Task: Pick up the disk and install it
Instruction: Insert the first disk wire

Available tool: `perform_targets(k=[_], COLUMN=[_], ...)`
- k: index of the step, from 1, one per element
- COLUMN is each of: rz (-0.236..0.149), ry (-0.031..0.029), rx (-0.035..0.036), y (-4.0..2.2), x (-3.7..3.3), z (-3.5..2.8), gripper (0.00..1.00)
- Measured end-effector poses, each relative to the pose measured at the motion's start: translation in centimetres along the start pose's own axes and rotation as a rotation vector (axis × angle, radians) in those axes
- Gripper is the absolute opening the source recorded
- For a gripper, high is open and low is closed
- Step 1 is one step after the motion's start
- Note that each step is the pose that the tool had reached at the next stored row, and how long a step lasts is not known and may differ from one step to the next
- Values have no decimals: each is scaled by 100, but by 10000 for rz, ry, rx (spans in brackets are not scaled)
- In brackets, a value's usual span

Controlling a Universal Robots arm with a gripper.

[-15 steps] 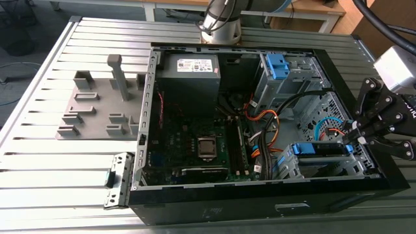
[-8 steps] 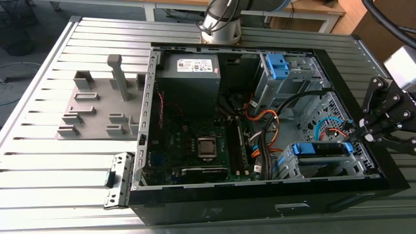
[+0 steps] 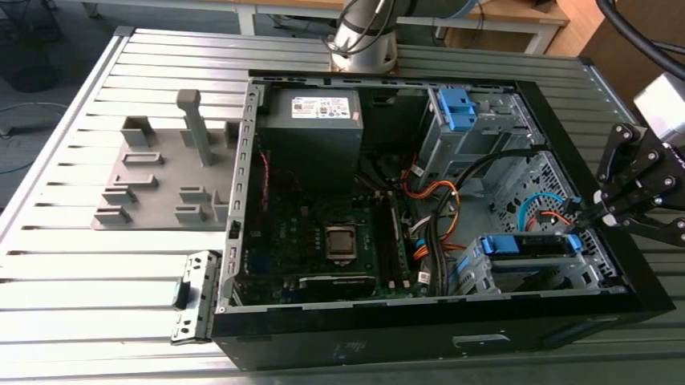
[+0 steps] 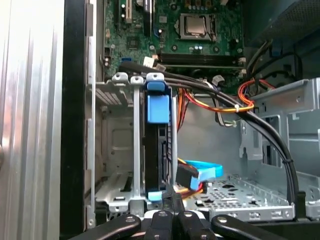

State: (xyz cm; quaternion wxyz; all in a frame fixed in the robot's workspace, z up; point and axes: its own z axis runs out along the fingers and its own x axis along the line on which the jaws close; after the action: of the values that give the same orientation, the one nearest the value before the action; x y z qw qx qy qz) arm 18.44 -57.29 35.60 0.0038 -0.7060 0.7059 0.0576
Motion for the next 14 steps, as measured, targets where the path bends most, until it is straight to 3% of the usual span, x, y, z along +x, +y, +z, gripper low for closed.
perform_targets(k=[7, 9, 12, 14], rz=[-3, -4, -4, -5], ry=[1, 0, 1, 0], rx=[0, 0, 0, 0], y=[-2, -2, -2, -2], x=[0, 0, 0, 0], z=[0, 0, 0, 0], gripper=[11, 23, 29, 41])
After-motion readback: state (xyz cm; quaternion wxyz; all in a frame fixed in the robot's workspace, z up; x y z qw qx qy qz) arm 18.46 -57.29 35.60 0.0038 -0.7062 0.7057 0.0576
